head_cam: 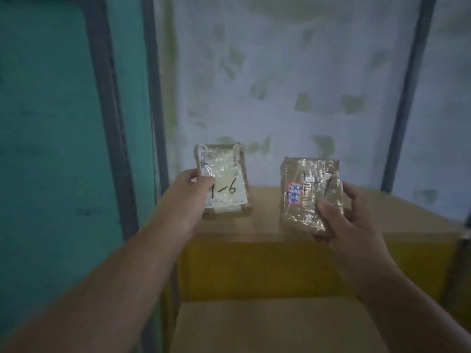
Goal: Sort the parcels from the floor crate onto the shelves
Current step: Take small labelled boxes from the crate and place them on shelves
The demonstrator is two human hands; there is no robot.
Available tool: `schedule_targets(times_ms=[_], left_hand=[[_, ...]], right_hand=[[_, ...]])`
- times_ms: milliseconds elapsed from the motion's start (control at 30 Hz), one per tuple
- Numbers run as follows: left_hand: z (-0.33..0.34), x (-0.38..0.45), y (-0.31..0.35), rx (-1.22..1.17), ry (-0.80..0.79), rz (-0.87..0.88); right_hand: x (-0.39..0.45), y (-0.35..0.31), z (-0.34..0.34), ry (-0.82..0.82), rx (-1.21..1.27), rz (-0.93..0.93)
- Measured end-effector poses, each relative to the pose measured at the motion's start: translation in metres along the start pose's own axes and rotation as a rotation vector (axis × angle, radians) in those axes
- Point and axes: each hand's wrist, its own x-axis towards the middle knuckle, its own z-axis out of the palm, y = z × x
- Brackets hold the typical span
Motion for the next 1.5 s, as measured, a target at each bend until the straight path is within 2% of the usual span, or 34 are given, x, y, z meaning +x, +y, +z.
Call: schedule_targets(times_ms=[133,333,600,733,800,900,1000,1100,1300,1500], left_hand=[[-0.014,0.017,-0.003,0.161,0.161,-0.053],[-0.023,0.037,-0.013,0.446,0.237,-0.112],[-0.021,0.076,-0.026,0.801,0.281,-0.165],[-0.028,0.072,-0.026,1.053,0.329,-0.087],[-0.034,0.061,-0.026,1.021,0.334,0.071],[-0.034,0.025,-0.019,0.717,0.272,0.329],[-0.036,-0.019,-0.016,0.359,0.084,0.267],[-0.051,-0.059,-0.032,0.196,-0.003,0.238],[-0.094,-0.108,-0.104,0.115,-0.064,0.076],[-0.115,-0.136,-0.188,0.249,-0.085,-0.087]], right_hand=[[0.033,0.011,0.020,-0.122,0.098,0.016],[0.042,0.029,0.056,-0.237,0.138,0.037],[0.039,0.037,0.080,-0.214,0.145,0.051],[0.033,0.038,0.087,-0.211,0.144,0.045],[0.030,0.035,0.090,-0.214,0.138,0.031],[0.022,0.027,0.097,-0.228,0.141,-0.002],[0.005,0.021,0.103,-0.259,0.150,-0.035],[-0.027,0.022,0.105,-0.312,0.145,-0.044],[-0.110,0.072,0.104,-0.401,0.105,0.025],[-0.168,0.144,0.100,-0.406,0.013,0.227]])
